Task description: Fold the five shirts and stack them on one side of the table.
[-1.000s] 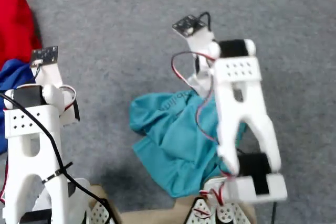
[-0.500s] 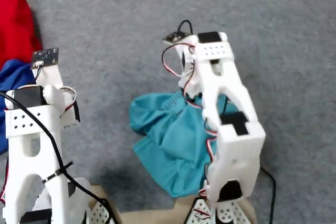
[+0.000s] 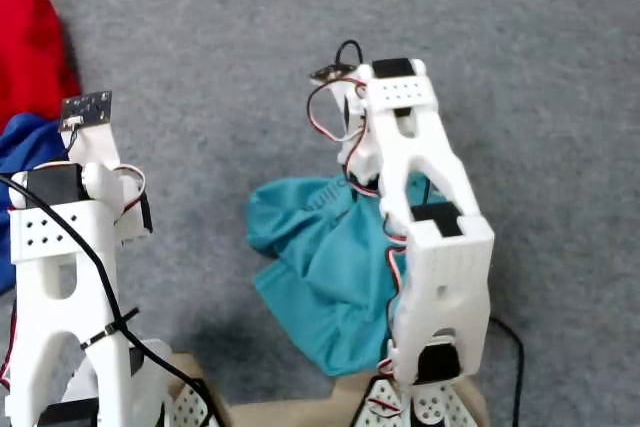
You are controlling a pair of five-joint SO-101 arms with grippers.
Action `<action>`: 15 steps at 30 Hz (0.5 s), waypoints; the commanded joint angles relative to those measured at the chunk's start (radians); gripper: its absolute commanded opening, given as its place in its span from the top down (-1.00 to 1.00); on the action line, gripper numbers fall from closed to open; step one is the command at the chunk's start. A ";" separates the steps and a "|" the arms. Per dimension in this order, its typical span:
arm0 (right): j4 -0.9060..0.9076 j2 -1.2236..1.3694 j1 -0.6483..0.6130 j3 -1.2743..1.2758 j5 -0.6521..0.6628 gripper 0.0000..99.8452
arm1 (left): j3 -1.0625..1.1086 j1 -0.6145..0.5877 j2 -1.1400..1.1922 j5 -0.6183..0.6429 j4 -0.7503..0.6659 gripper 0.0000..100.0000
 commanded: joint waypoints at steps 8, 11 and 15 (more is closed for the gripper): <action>0.137 -0.252 -0.004 -0.151 -0.008 0.99 | -0.002 -0.003 -0.015 -0.006 -0.012 0.96; 0.140 -0.275 -0.004 -0.136 -0.003 0.98 | -0.002 -0.003 -0.015 -0.006 -0.012 0.96; 0.086 -0.265 0.025 -0.084 -0.006 0.95 | -0.002 -0.003 -0.013 -0.006 -0.009 0.95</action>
